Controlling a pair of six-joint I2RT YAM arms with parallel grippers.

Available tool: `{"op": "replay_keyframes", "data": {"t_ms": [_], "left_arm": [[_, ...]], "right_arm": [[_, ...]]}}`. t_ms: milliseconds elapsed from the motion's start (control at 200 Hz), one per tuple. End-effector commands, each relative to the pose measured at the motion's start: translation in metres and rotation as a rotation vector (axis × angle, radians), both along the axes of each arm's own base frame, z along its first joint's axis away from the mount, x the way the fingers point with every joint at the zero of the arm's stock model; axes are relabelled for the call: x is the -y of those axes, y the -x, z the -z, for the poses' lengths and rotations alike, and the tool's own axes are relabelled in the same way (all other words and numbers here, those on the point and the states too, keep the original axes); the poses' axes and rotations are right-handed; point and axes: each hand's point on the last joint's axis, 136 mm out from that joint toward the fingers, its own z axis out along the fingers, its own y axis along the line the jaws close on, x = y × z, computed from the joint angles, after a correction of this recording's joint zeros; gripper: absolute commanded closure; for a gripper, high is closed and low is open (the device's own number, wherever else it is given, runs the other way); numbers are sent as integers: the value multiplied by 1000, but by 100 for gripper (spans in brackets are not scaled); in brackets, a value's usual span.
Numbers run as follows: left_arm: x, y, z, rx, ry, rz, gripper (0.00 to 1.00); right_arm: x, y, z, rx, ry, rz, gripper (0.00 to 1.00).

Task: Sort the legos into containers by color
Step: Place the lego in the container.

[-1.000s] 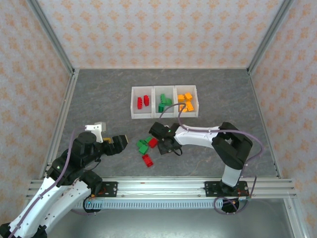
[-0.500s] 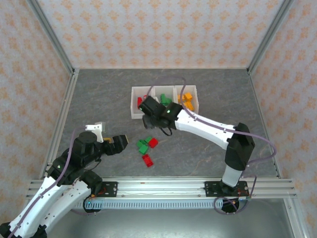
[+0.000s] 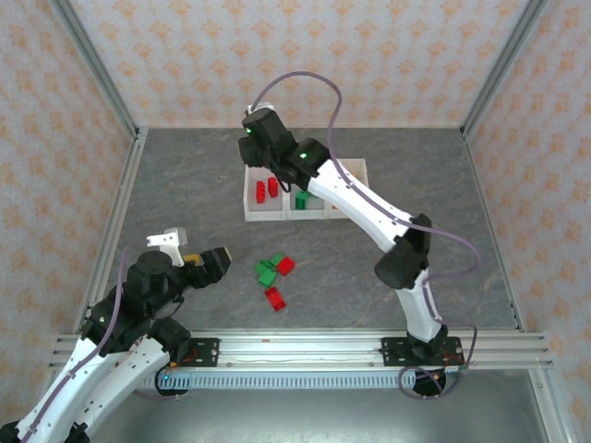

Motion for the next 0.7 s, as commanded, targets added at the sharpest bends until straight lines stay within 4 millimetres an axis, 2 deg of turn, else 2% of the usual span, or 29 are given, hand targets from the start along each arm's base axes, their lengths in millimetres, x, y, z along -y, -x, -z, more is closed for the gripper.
{"op": "replay_keyframes", "data": {"t_ms": [0, 120, 350, 581, 691], "left_arm": [[-3, -3, -4, 18, 7, -24, 1], [-1, -3, -3, 5, 3, -14, 1], [0, -7, -18, 22, -40, 0, 1], [7, -6, -7, -8, -29, 32, 1], [2, -4, -7, 6, -30, 18, 1]], "right_arm": [[-5, -9, 41, -57, 97, -68, 72], [-2, -17, 78, -118, 146, -78, 73], [3, -12, 125, -230, 188, -68, 72], [4, -9, 181, -322, 217, -74, 72], [2, -8, 197, -355, 223, -72, 72]]}}
